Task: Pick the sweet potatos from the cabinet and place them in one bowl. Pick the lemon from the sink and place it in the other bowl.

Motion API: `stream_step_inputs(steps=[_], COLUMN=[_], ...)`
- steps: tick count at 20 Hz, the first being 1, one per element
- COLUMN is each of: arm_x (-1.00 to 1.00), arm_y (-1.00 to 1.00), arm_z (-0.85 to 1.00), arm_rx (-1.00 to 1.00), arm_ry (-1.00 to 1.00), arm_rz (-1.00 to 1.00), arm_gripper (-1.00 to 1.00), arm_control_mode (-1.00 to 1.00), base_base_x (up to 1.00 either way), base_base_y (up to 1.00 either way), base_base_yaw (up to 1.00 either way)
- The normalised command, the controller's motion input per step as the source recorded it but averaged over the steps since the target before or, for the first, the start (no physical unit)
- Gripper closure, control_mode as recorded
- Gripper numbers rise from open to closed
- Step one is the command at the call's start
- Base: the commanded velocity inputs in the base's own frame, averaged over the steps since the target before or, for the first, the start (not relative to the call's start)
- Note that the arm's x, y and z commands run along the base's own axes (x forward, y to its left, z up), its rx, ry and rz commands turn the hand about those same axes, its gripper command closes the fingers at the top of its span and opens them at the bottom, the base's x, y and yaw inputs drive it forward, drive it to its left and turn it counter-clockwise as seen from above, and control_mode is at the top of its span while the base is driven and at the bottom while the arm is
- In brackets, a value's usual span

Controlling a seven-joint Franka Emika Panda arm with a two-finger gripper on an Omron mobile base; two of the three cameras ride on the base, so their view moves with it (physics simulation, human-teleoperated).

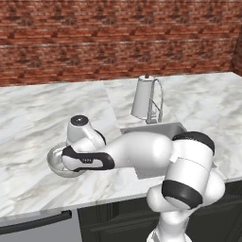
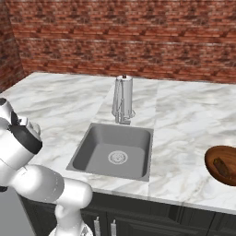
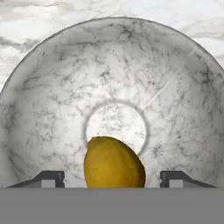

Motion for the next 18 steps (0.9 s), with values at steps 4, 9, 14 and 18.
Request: stream_step_inputs(steps=[4,9,14,18], arm_x=[-0.01,-0.10,-0.34,-0.48], arm_y=[0.00,-0.02,-0.12,-0.33], arm_z=[0.00,0.46,0.79,0.76], arm_rx=[0.00,0.00,0.00,0.00], arm_ry=[0.01,0.00,0.00,0.00], arm_rz=[0.02,0.00,0.00,0.00], arm_gripper=[-1.00,-1.00,-1.00,-1.00], arm_control_mode=[-1.00,-1.00,-1.00,-1.00], base_base_x=[0.00,0.00,0.00,0.00], base_base_y=[0.00,0.00,0.00,0.00], base_base_yaw=[0.00,0.00,0.00,0.00])
